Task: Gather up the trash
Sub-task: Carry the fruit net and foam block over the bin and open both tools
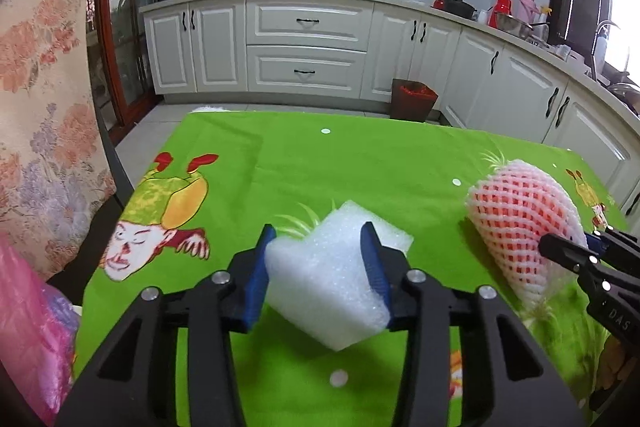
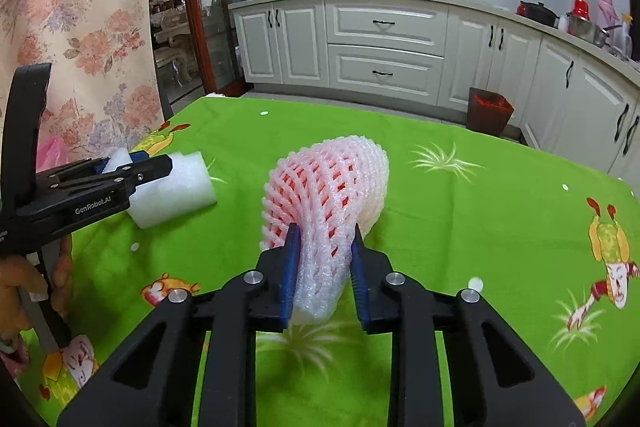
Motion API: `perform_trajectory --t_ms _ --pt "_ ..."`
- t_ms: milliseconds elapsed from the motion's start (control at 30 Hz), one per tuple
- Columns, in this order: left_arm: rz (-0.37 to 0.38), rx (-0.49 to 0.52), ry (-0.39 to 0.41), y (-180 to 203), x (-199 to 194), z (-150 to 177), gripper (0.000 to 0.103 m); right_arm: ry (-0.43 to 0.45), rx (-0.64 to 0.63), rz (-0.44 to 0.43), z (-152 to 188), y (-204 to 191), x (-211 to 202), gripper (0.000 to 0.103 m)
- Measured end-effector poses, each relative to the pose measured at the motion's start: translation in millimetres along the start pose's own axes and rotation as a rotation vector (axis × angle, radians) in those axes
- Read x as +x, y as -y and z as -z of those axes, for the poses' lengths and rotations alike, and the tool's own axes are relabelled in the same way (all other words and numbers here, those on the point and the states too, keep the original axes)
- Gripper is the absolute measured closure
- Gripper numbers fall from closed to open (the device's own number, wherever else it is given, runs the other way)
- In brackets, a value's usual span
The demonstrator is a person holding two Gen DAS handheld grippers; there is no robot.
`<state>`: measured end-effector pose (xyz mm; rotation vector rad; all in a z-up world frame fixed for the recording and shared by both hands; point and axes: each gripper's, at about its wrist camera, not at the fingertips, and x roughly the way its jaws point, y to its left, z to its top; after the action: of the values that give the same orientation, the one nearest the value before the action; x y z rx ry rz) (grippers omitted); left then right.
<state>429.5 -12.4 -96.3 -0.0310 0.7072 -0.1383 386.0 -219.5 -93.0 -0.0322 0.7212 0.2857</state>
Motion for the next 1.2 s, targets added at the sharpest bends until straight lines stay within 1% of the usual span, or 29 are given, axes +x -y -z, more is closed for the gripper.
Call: perform_trajectory --t_ms 67,100,133,467,533,767,933,1033,1200 --pt "-0.003 0.002 0.013 1 -10 4 0.069 0.005 0.006 0.003 5 -3 -9 0.080" --pt "-0.008 0.003 0.026 2 -18 8 0.075 0.008 0.007 0.004 7 -4 -12 0.080" --pt "-0.016 0.008 0.032 3 -25 11 0.089 0.012 0.008 0.006 10 -7 -17 0.080" --pt "-0.043 0.026 0.073 12 -96 52 0.089 0.023 -0.002 -0.025 50 -41 -70 0.080" --pt "-0.048 0.028 0.088 14 -115 61 0.089 0.029 -0.013 -0.034 58 -49 -84 0.080" --pt "-0.061 0.027 0.134 13 -167 88 0.089 0.046 -0.036 -0.050 76 -66 -117 0.080" --pt "-0.052 0.028 0.179 16 -208 108 0.089 0.069 -0.049 -0.070 81 -80 -137 0.080" --pt "-0.066 0.041 0.216 19 -232 120 0.089 0.094 -0.064 -0.091 79 -93 -149 0.080" --pt "-0.098 0.045 0.260 15 -260 132 0.089 0.114 -0.096 -0.139 72 -118 -157 0.080"
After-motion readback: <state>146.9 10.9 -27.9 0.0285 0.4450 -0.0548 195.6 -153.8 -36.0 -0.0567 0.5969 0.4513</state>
